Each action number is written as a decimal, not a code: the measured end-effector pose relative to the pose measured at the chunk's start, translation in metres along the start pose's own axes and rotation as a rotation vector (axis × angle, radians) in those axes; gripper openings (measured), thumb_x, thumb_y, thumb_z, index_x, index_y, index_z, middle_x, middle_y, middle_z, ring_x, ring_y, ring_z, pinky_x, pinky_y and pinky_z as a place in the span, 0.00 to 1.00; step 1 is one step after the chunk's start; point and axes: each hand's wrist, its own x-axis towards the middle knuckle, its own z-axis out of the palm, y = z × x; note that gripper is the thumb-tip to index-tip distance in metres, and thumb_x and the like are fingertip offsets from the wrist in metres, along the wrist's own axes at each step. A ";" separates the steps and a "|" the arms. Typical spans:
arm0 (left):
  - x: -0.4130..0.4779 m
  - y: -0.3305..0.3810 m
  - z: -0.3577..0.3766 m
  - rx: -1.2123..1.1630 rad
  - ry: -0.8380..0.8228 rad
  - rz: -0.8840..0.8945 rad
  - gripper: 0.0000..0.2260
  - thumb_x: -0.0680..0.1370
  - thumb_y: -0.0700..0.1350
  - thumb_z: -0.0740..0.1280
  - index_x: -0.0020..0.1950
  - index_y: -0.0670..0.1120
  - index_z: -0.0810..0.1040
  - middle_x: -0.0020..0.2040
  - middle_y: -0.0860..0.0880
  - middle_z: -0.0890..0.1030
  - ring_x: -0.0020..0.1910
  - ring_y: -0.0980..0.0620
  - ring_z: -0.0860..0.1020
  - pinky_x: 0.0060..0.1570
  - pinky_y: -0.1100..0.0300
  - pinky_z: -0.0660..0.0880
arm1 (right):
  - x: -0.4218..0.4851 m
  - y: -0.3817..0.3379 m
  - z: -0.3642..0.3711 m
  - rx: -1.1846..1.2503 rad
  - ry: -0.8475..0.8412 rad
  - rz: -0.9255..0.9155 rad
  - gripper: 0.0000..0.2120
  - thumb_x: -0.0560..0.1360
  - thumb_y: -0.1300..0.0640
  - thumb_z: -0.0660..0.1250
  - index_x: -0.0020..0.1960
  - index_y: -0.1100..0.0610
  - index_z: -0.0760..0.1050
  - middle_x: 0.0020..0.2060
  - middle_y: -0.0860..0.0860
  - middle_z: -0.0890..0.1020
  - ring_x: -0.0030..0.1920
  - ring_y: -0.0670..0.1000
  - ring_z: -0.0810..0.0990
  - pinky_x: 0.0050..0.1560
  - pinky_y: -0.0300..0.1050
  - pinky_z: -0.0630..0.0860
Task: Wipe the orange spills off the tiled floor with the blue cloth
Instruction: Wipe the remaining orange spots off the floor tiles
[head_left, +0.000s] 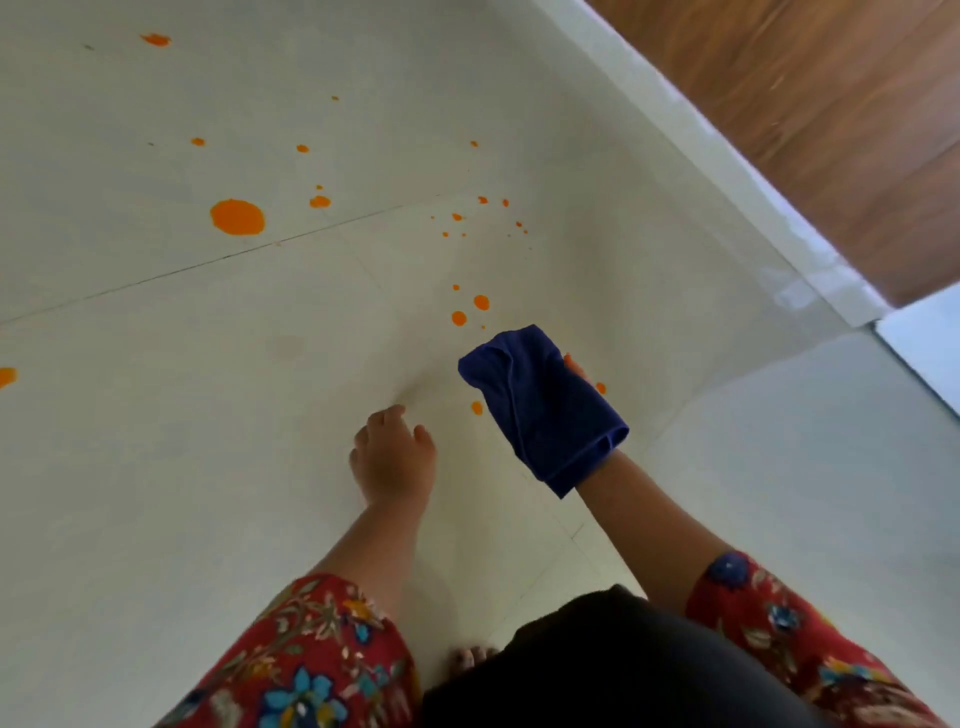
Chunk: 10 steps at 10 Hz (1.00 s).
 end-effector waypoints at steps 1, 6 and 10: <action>-0.005 0.019 0.006 -0.024 -0.047 0.124 0.19 0.80 0.47 0.61 0.71 0.47 0.70 0.69 0.47 0.73 0.66 0.46 0.71 0.63 0.52 0.68 | -0.008 0.014 -0.013 0.146 -0.002 0.129 0.18 0.65 0.77 0.47 0.46 0.57 0.56 0.40 0.50 0.59 0.37 0.56 0.60 0.38 0.51 0.64; 0.051 0.017 0.062 0.222 -0.201 0.322 0.23 0.79 0.47 0.64 0.74 0.46 0.67 0.76 0.46 0.64 0.75 0.47 0.60 0.72 0.51 0.60 | -0.049 0.069 0.150 1.535 0.076 1.324 0.18 0.83 0.47 0.55 0.69 0.51 0.72 0.59 0.50 0.79 0.62 0.51 0.76 0.58 0.44 0.69; 0.078 0.023 0.088 0.313 -0.188 0.400 0.38 0.72 0.65 0.48 0.79 0.50 0.52 0.79 0.54 0.50 0.78 0.54 0.49 0.76 0.52 0.51 | -0.069 0.006 0.228 0.920 -0.345 0.720 0.27 0.79 0.39 0.36 0.77 0.37 0.38 0.77 0.39 0.39 0.78 0.53 0.34 0.76 0.62 0.39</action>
